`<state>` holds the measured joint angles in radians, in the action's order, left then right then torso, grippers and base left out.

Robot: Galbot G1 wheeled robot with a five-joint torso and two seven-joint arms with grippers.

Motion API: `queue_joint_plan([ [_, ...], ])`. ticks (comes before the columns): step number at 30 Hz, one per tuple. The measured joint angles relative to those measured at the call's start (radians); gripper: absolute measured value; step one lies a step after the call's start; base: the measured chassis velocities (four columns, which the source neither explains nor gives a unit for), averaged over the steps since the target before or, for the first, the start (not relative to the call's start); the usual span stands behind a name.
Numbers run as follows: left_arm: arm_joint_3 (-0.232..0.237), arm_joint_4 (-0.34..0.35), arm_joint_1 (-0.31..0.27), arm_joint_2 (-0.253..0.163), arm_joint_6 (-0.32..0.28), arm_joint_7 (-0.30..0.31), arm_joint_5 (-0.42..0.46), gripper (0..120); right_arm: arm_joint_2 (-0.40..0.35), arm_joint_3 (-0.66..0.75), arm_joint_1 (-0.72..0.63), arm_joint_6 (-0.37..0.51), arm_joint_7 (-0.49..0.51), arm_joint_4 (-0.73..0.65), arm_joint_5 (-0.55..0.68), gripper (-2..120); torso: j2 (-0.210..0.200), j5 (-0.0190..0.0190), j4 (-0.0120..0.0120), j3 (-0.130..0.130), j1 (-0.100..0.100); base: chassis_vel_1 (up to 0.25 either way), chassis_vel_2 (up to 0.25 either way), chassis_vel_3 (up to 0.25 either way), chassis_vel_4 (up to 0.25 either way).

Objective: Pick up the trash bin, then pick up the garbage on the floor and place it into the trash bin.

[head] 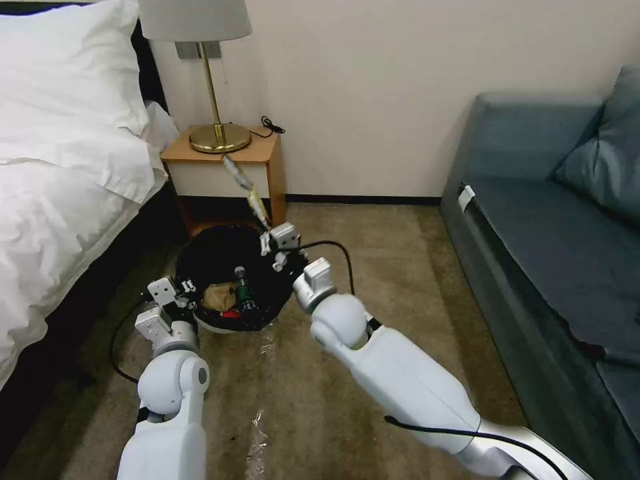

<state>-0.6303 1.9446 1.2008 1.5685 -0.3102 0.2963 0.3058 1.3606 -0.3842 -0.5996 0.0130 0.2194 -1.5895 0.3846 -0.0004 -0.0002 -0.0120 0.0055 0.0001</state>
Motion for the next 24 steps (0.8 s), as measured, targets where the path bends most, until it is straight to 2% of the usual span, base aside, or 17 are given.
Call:
queue_joint_plan([
  [18,0.037,0.008,0.006,0.014,-0.023,0.033,0.050,4,-0.004,-0.040,-0.068,-0.039,0.018,0.057,-0.065,0,0.000,0.0001,-0.0001,0.000,0.000,0.000,0.000,0.000,0.000],
  [24,0.032,0.007,0.006,0.015,-0.023,0.034,0.049,4,-0.013,-0.050,-0.084,-0.045,0.022,0.058,-0.095,21,0.000,0.0001,0.0000,0.000,0.000,0.000,0.000,0.000,0.000],
])
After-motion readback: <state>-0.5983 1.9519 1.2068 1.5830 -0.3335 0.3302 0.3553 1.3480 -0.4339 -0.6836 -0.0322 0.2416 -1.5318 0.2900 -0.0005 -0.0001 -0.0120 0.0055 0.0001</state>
